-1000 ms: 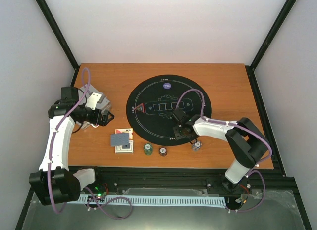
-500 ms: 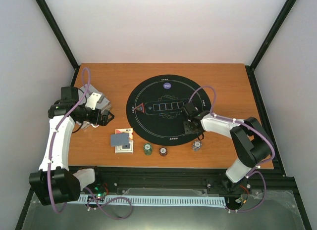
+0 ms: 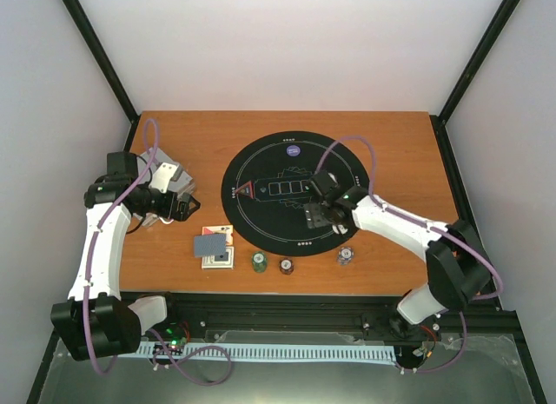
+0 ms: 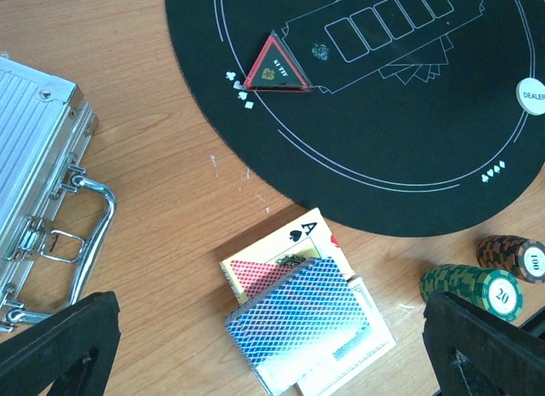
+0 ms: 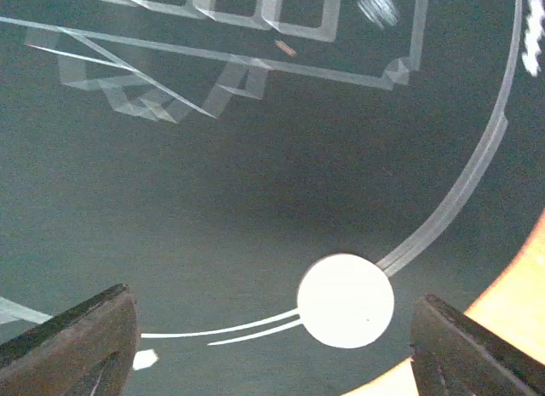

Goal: Distribute texas hold em gaming equipment

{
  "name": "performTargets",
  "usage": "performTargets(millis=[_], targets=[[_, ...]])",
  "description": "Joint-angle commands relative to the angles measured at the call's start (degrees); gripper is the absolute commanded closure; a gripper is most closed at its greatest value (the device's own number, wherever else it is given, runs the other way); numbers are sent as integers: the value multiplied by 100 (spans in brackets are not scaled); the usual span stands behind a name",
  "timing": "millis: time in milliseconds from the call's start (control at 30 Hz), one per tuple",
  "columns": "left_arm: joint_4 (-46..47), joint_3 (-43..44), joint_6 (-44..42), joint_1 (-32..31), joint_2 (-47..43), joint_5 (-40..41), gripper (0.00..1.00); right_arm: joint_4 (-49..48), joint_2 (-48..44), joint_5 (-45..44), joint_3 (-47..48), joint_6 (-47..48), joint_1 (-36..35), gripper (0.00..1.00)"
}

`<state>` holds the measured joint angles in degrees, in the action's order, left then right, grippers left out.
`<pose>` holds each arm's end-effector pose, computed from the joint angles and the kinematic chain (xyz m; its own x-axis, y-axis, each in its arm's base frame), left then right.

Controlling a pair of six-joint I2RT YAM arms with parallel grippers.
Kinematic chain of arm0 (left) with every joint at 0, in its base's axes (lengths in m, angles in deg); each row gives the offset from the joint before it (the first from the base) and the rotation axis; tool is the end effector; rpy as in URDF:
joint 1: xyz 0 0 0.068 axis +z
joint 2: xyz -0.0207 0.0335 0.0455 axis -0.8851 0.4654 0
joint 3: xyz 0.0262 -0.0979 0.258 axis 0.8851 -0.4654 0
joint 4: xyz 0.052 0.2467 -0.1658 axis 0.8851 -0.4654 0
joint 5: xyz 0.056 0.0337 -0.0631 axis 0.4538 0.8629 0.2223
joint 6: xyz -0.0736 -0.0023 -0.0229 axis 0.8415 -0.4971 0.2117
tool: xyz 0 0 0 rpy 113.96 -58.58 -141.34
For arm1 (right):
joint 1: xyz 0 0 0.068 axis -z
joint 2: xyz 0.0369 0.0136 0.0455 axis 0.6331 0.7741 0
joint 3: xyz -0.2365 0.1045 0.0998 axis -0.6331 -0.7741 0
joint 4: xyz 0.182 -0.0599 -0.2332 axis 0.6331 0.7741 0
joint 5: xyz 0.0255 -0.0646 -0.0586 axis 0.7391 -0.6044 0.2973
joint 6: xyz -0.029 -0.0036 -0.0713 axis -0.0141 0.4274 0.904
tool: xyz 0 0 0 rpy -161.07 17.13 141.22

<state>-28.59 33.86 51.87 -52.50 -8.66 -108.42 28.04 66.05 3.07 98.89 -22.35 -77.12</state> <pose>0.2590 0.0104 0.2828 -0.7839 0.1926 -0.5902 0.4080 0.8763 -0.2560 0.2780 0.1935 0.1558 -0.8690 -0.2215 -0.4424 -0.2012 0.9751 -0.0929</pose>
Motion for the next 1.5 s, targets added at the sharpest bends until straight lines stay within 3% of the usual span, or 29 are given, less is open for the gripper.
performTargets(millis=[0, 167, 267, 533, 900, 1467], targets=[[-55, 264, -3, 35, 34, 143, 0, 631, -268, -82, 699, -113, -970, 9], [-85, 356, 48, 37, 170, 328, 0, 927, 2, 157, 1258, -302, -2252, 0], [-86, 365, 66, 36, 170, 338, 0, 1026, 382, 323, 1566, -354, -2808, 0], [-155, 367, 25, 41, 103, 303, 0, 1006, 1206, 756, 2039, -274, -3116, 1], [-165, 394, 18, 43, 122, 262, 0, 1005, 1783, 844, 2241, -209, -3183, 18], [-149, 477, 31, 41, 119, 244, 0, 864, 1852, 894, 2230, -293, -3226, 50]])
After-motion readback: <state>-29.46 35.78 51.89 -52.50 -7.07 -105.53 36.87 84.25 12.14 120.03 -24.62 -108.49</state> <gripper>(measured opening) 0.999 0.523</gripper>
